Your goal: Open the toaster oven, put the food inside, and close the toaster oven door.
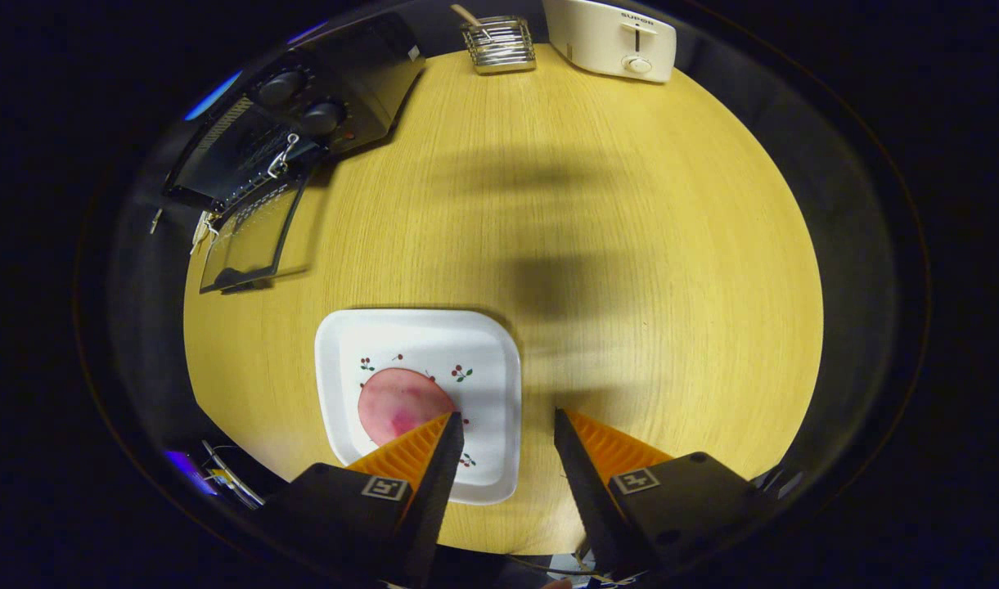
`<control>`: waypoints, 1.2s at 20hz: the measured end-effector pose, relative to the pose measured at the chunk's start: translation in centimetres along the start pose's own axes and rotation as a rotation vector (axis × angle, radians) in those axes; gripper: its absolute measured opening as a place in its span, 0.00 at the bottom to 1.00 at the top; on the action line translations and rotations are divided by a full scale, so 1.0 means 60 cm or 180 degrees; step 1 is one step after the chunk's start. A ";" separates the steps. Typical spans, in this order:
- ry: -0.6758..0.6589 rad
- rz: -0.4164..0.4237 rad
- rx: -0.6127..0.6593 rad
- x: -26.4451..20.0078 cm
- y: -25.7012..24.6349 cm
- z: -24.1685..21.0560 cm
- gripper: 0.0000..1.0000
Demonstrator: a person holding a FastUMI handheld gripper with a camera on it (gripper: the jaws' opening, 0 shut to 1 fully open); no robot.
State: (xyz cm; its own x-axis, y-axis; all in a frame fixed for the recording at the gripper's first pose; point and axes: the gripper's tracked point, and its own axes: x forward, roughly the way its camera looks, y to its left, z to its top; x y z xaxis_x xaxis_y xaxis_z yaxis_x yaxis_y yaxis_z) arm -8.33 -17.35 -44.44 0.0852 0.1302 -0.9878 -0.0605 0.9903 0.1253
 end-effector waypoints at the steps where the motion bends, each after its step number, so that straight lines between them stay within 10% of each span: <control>1: -0.0025 0.0139 -0.0022 0.003 0.011 0.007 0.61; 4: 0.0069 0.0259 0.0123 0.000 -0.004 0.005 0.18; 7: 0.0153 0.0645 0.0257 0.010 0.002 -0.003 0.05; 13: 0.0051 0.1355 0.0909 -0.016 0.005 -0.004 0.05; 24: -0.0457 0.1818 0.1712 -0.134 0.129 -0.019 0.05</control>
State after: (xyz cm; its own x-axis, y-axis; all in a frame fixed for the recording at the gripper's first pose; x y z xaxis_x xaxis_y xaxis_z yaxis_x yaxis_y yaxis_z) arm -10.62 -10.78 -35.61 0.3154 0.5935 -0.7404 0.3516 0.6516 0.6721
